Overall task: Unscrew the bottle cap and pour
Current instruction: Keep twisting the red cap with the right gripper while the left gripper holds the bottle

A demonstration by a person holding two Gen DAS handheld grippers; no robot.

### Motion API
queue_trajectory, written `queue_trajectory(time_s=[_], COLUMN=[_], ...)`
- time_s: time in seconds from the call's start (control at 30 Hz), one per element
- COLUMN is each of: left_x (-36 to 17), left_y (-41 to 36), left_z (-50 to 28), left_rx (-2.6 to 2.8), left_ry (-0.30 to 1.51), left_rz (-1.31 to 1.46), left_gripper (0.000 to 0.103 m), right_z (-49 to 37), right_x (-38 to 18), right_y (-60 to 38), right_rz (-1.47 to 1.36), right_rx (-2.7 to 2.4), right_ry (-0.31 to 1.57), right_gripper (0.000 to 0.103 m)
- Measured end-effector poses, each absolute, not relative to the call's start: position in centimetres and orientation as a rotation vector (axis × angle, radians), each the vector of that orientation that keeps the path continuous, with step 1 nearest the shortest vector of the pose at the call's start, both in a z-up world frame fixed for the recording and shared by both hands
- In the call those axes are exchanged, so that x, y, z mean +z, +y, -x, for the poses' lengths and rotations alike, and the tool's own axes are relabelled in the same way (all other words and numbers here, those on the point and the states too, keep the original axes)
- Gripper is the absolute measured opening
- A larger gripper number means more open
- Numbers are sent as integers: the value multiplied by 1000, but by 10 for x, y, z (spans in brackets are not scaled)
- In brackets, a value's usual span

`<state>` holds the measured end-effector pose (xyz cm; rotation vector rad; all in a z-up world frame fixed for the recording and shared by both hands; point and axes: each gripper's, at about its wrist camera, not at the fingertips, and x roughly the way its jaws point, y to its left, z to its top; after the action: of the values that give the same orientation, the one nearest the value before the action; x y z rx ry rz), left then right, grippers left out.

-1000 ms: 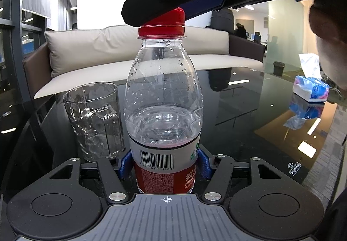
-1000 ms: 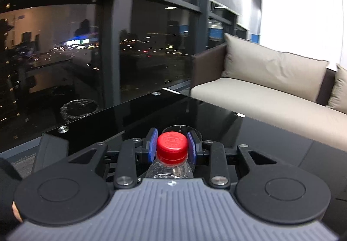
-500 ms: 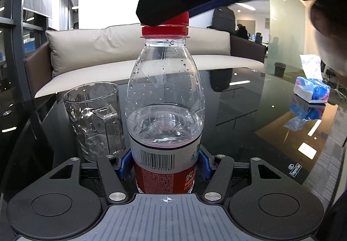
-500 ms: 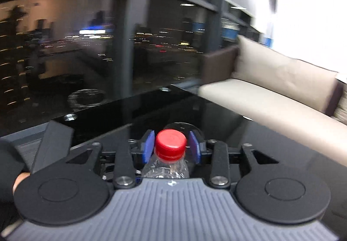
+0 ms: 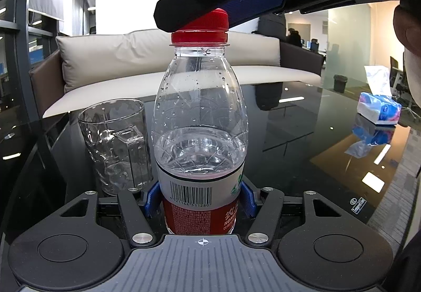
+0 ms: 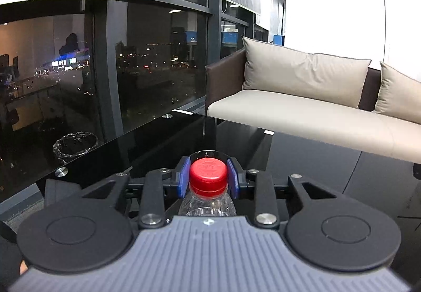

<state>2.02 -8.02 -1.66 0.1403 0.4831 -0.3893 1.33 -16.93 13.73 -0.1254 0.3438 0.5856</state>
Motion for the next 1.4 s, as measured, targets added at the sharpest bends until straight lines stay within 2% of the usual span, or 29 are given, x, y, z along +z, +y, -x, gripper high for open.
queue_trajectory(time_s=[0.53, 0.93, 1.1, 1.17, 1.2, 1.3, 1.4], left_x=[-16, -17, -15, -13, -12, -11, -11], left_y=[-81, -81, -82, -80, -79, -76, -80], left_z=[-22, -21, -20, -20, -20, -21, -20], left_rx=[-392, -375, -365, -362, -366, -378, -378], left_ry=[483, 484, 470, 452, 451, 446, 442], left_rz=[-136, -127, -126, -118, -110, -87, -103], left_gripper=[56, 57, 60, 66, 67, 58, 57], right_z=[-42, -6, -10, -11, -11, -13, -13], right_x=[144, 134, 136, 137, 138, 140, 141], right_y=[-189, -172, -174, -175, -174, -173, -169], right_rz=[271, 105, 96, 94, 94, 92, 96], right_rx=[874, 601, 605, 620, 618, 614, 592], right_ry=[344, 334, 355, 367, 368, 369, 376], right_gripper=[32, 33, 33, 33, 33, 33, 33])
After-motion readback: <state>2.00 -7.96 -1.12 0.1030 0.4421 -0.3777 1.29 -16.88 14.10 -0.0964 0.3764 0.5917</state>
